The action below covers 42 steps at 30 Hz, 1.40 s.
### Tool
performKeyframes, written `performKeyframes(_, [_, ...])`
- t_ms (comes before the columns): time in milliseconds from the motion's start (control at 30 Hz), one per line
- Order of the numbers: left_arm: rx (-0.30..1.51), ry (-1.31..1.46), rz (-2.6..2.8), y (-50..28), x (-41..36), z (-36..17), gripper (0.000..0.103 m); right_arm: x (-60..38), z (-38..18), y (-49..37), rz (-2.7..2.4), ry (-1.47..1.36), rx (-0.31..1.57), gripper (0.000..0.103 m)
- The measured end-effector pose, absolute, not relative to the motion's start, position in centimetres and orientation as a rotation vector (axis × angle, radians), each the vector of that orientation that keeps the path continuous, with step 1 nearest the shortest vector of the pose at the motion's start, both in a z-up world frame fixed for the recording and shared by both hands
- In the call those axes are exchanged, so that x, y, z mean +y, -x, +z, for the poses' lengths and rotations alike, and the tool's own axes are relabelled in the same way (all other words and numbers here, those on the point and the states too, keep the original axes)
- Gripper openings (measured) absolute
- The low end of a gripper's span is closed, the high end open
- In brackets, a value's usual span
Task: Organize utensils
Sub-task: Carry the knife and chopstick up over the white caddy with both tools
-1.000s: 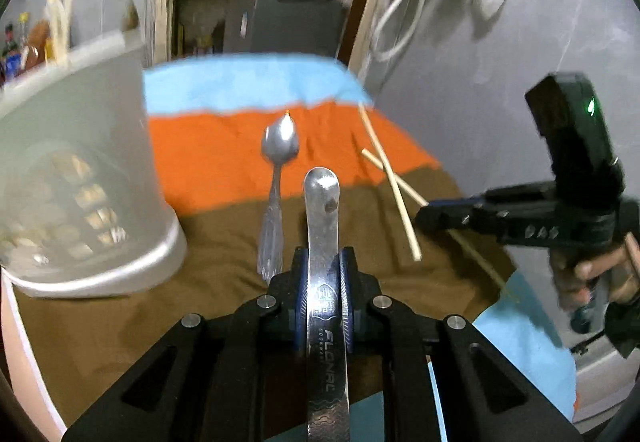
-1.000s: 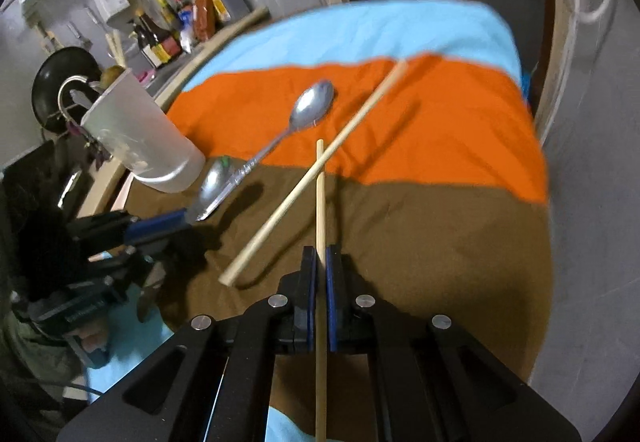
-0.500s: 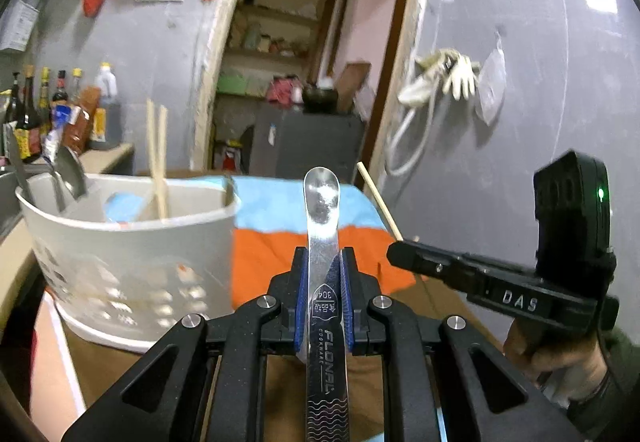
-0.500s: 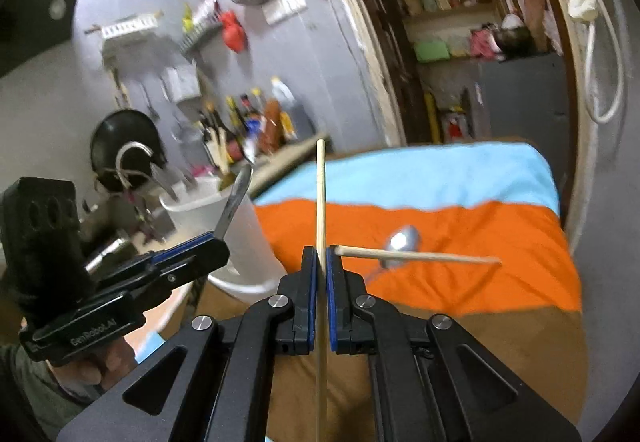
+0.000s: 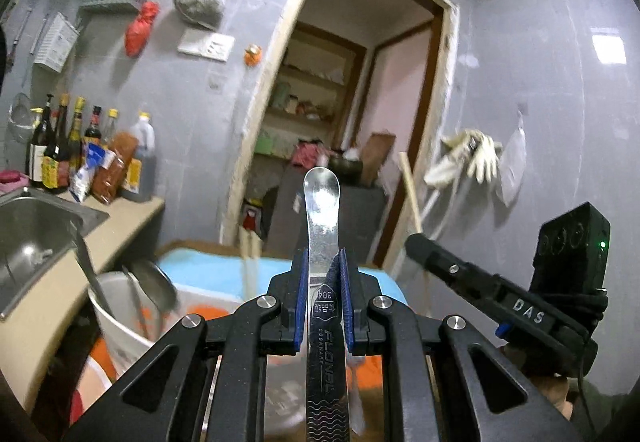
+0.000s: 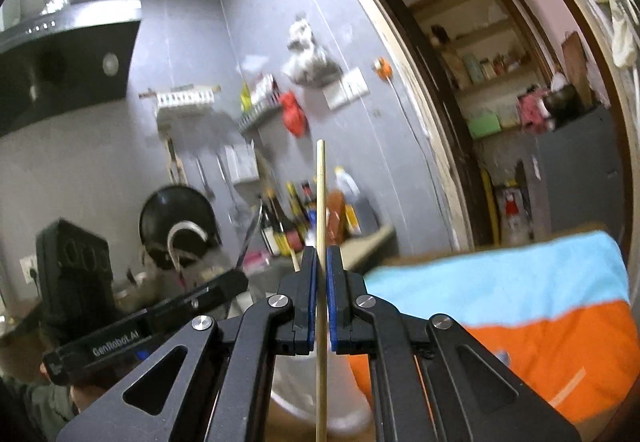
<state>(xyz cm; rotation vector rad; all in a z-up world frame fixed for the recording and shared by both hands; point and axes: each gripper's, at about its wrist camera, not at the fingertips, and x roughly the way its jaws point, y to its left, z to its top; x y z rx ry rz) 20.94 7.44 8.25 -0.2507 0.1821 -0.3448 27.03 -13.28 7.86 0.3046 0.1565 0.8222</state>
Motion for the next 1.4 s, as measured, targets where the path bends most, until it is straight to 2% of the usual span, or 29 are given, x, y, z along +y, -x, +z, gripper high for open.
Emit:
performKeyframes(233, [0.106,0.337,-0.233,-23.3,13.6,9.8,0.012,-10.1,9.4,-28.5,0.834,-0.323,0.032,0.003])
performKeyframes(567, [-0.01,0.377,-0.1,-24.8,17.3,8.0,0.012,-7.9,6.3,-29.8,0.679,-0.337,-0.036,0.003])
performKeyframes(1000, [-0.129,0.334,0.026,-23.9,16.4,4.9,0.012,-6.5,4.2,-29.4,0.615,-0.254,-0.088,0.003])
performKeyframes(1400, [-0.1,0.281,0.016,-23.5,15.4,4.0,0.012,-5.7,3.6,-29.2,0.612,-0.175,-0.065,0.003])
